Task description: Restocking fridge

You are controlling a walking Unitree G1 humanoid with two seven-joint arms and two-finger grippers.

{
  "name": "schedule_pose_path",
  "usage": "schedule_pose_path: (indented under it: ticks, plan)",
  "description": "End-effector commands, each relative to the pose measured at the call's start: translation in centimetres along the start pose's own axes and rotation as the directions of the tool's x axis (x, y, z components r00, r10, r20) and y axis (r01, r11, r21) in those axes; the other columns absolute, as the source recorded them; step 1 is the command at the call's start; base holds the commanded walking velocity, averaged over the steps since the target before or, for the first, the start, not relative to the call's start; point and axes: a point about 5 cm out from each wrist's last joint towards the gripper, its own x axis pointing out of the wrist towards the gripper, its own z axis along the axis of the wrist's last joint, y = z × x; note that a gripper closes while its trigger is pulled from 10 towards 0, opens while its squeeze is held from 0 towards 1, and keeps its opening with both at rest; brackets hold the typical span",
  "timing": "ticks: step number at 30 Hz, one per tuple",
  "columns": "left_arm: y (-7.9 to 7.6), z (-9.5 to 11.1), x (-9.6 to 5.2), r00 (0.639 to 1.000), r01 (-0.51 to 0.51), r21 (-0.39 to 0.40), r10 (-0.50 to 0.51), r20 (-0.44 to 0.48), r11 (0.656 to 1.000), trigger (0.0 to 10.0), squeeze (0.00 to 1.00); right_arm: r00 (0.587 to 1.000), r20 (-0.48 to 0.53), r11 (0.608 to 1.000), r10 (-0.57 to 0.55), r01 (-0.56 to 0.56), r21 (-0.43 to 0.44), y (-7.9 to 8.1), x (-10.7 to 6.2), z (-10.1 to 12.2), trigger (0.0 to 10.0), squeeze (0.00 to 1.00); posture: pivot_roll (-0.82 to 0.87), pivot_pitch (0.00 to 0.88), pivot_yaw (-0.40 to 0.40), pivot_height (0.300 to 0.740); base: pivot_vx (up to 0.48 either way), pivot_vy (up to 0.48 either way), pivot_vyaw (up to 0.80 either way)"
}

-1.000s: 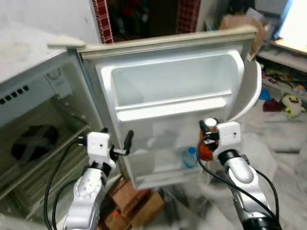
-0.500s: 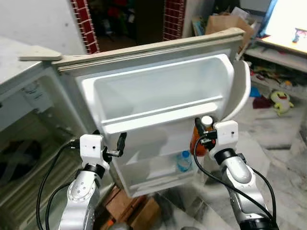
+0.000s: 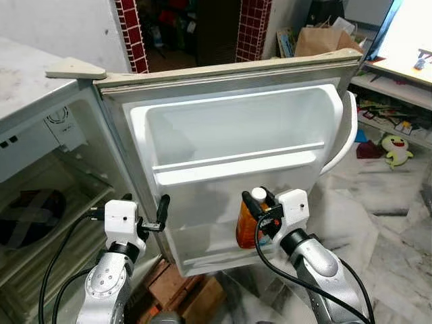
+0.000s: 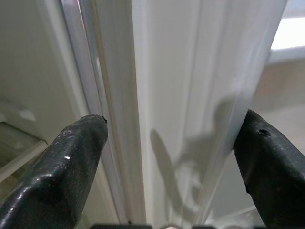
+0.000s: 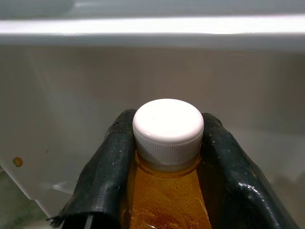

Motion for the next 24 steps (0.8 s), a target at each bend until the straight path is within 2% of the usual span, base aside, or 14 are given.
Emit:
schedule_pose_path:
  ticks: [1, 10, 24]
  plan:
    - [0.35, 0.14, 0.08, 1.000, -0.017, 0.020, 0.018, -0.007, 1.000, 10.0, 0.00, 0.999, 0.040, 1.000, 0.001, 0.000, -0.013, -0.37, 0.20, 1.16, 10.0, 0.00, 0.05, 0.029, 0.001, 0.675, 0.000, 0.000, 0.00]
    - [0.30, 0.16, 0.25, 0.999, -0.032, 0.030, 0.032, -0.013, 0.999, 10.0, 0.00, 0.999, 0.049, 1.000, -0.005, 0.006, -0.018, -0.51, 0.15, 1.29, 10.0, 0.00, 0.05, 0.032, 0.005, 0.622, 0.000, 0.000, 0.00]
    - [0.27, 0.42, 0.68, 0.999, -0.048, 0.051, 0.048, -0.002, 0.998, 10.0, 0.00, 0.998, 0.055, 0.999, -0.012, 0.014, -0.037, -0.79, 0.56, 1.53, 10.0, 0.00, 0.05, 0.039, 0.004, 0.622, 0.000, 0.000, 0.00]
